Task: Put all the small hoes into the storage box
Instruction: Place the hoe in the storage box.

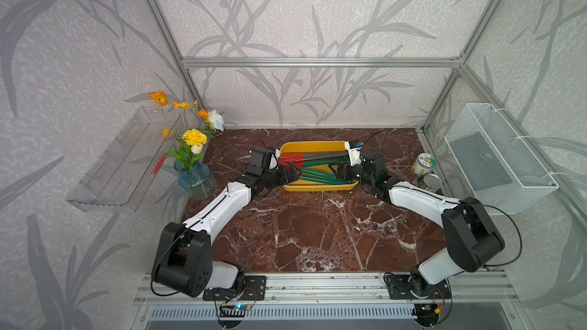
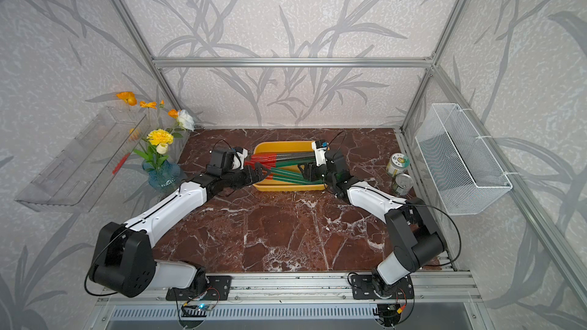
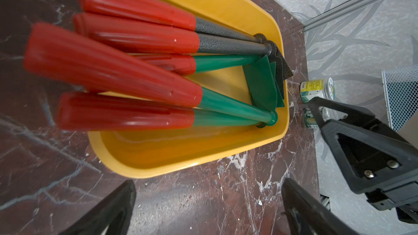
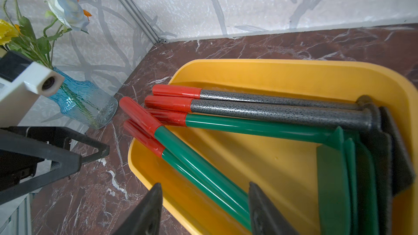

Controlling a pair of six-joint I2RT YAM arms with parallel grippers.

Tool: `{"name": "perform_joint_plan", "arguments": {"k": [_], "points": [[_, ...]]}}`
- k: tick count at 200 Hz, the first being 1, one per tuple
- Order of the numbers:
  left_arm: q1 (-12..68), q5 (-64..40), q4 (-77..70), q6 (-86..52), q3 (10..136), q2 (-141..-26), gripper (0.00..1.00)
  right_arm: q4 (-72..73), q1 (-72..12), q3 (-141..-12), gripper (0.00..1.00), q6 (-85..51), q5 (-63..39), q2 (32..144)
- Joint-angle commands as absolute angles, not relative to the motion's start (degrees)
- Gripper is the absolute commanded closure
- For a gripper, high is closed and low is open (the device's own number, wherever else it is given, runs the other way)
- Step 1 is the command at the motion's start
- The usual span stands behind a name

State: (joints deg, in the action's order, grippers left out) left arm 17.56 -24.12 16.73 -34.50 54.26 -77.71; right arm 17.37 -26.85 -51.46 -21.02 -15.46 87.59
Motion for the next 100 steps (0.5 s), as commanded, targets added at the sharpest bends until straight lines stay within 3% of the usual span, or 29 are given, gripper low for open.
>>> {"name": "perform_joint_plan", "arguments": {"k": [1,27,32,36,39,71,100], "points": [[17.91,-17.69,22.25,-32.33,52.19,-69.56,0.00,12.20,-24.55,-49.44,0.34,-18.77,-11.13,80.28],[17.94,-1.92,11.89,-26.45,40.07,-55.27,0.00,3.94,-23.37,-45.84,0.22,-11.42,1.51,71.67],[17.84,1.57,9.84,-25.67,37.80,-52.62,0.00,2.27,-23.27,-45.38,0.15,-10.17,4.69,70.43],[17.93,4.11,7.65,-24.65,35.85,-50.77,0.00,1.06,-23.21,-45.02,0.02,-9.24,7.55,69.51],[17.86,6.30,5.54,-24.19,34.33,-49.60,0.00,0.29,-23.08,-44.76,0.01,-8.78,9.67,68.84],[17.67,23.17,-5.94,-16.95,27.65,-49.27,0.00,-1.26,-21.63,-38.73,0.01,-6.96,28.72,63.09],[17.58,34.61,-10.05,-10.17,27.43,-58.06,0.01,6.96,-18.55,-28.73,0.01,-6.70,34.54,60.53]]}}
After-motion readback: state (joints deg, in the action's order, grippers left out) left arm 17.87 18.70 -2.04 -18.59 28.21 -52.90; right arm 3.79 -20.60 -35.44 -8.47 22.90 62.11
